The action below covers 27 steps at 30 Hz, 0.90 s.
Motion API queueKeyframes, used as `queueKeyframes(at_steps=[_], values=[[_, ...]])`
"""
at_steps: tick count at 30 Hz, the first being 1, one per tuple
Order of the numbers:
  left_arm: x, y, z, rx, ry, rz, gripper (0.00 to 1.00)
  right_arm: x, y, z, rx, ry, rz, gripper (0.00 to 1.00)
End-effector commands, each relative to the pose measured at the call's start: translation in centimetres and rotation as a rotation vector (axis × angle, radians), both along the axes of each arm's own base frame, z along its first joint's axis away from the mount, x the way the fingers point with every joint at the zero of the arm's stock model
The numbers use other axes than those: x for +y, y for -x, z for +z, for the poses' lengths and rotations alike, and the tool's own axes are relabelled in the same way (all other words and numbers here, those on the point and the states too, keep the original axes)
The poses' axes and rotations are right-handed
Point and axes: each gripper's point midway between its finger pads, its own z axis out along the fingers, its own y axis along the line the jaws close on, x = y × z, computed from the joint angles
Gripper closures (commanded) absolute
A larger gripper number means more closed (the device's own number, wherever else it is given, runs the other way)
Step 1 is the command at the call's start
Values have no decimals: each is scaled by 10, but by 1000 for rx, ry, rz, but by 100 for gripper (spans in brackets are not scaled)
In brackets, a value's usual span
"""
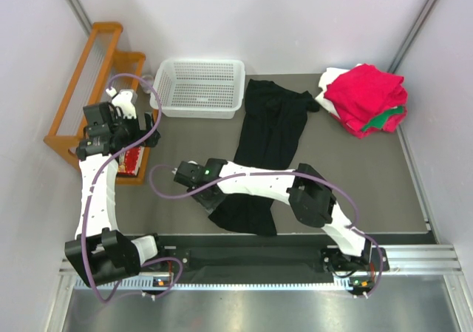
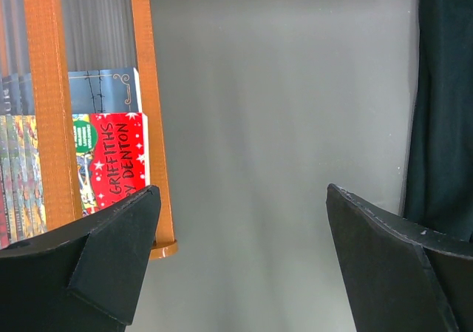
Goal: Fold and stack the t-shirts
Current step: Fold the tshirt
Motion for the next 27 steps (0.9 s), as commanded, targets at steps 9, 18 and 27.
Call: queueKeyframes(at_steps=[9, 18, 27], values=[[4, -2, 15, -65, -31, -6, 2, -1, -32, 11, -52, -28, -37, 79], [4, -3, 12, -62, -30, -8, 2, -23, -19, 44, -65, -55, -71, 100], [0, -4, 12, -64, -9, -19, 2, -81, 29, 46, -7, -29, -96, 100]])
